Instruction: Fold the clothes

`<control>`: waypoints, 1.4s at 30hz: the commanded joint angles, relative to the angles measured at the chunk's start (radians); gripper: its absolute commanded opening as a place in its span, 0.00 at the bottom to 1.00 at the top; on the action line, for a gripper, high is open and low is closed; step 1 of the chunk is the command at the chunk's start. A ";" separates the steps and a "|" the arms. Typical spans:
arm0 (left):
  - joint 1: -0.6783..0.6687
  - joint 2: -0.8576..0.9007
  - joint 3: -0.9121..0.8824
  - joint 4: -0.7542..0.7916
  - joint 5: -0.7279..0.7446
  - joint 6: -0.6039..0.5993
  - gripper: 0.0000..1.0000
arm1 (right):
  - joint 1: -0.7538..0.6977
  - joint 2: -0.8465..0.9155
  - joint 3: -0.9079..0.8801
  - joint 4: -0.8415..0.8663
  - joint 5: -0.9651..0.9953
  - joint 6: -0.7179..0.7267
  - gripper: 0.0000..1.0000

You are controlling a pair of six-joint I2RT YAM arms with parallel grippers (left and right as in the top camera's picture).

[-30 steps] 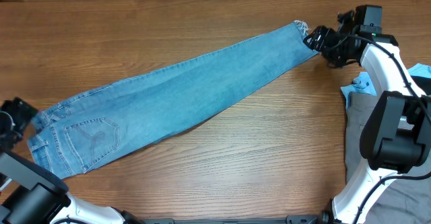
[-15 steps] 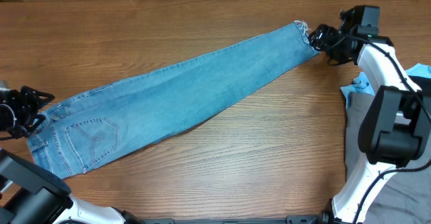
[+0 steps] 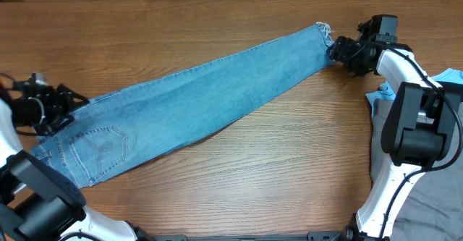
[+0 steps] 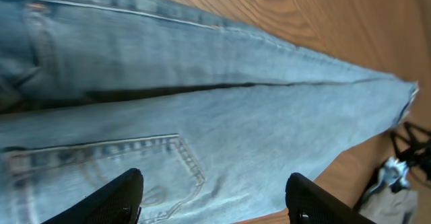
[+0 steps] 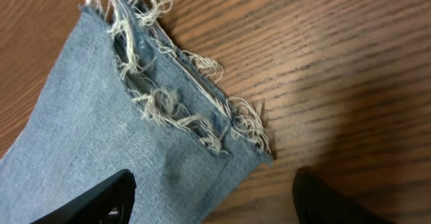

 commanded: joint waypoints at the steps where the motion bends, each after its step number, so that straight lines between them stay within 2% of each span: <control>1: -0.033 -0.029 0.021 -0.003 -0.063 0.029 0.70 | 0.008 0.037 0.016 0.022 -0.031 0.027 0.75; 3: -0.043 -0.029 0.021 -0.005 -0.076 0.027 0.70 | 0.008 0.037 0.016 0.053 -0.092 0.027 0.70; 6: -0.048 -0.029 0.021 -0.008 -0.076 0.026 0.70 | 0.010 0.038 0.016 0.077 -0.109 0.048 0.51; 7: -0.048 -0.029 0.021 -0.011 -0.076 0.026 0.70 | 0.010 0.038 0.016 0.077 -0.101 0.055 0.42; 9: -0.048 -0.029 0.021 -0.016 -0.076 0.027 0.70 | 0.010 0.038 0.016 0.064 -0.068 0.059 0.14; 10: -0.048 -0.029 0.021 -0.018 -0.077 0.027 0.70 | 0.010 0.038 0.017 0.054 -0.056 0.073 0.04; 16: -0.048 -0.029 0.021 -0.018 -0.077 0.027 0.70 | -0.053 -0.045 0.031 -0.072 -0.040 0.090 0.04; 21: -0.048 -0.029 0.021 -0.014 -0.081 0.027 0.70 | -0.143 -0.225 0.031 -0.256 0.175 0.156 0.04; 26: -0.048 -0.029 0.021 -0.003 -0.095 0.031 0.70 | -0.179 -0.346 0.031 -0.381 0.175 0.152 0.04; 27: -0.048 -0.029 0.021 -0.003 -0.100 0.031 0.70 | -0.180 -0.359 0.031 -0.407 0.175 0.152 0.13; 29: -0.048 -0.029 0.021 -0.005 -0.107 0.031 0.70 | -0.180 -0.370 0.031 -0.443 0.175 0.151 0.68; 30: -0.048 -0.029 0.021 -0.007 -0.107 0.031 0.70 | -0.180 -0.370 0.031 -0.462 0.177 0.151 0.80; 31: -0.048 -0.029 0.021 -0.008 -0.106 0.031 0.70 | -0.180 -0.370 0.031 -0.472 0.180 0.151 0.85; 32: -0.048 -0.029 0.021 -0.008 -0.107 0.031 0.70 | -0.182 -0.370 0.031 -0.485 0.192 0.152 0.88; 37: -0.048 -0.029 0.021 -0.010 -0.114 0.027 0.71 | -0.183 -0.370 0.031 -0.496 0.151 0.125 0.86; 39: -0.048 -0.029 0.021 -0.010 -0.113 0.027 0.71 | -0.179 -0.370 0.031 -0.488 0.023 0.032 0.85; 42: -0.048 -0.029 0.021 -0.006 -0.113 0.027 0.71 | -0.141 -0.370 0.031 -0.482 -0.180 -0.105 0.78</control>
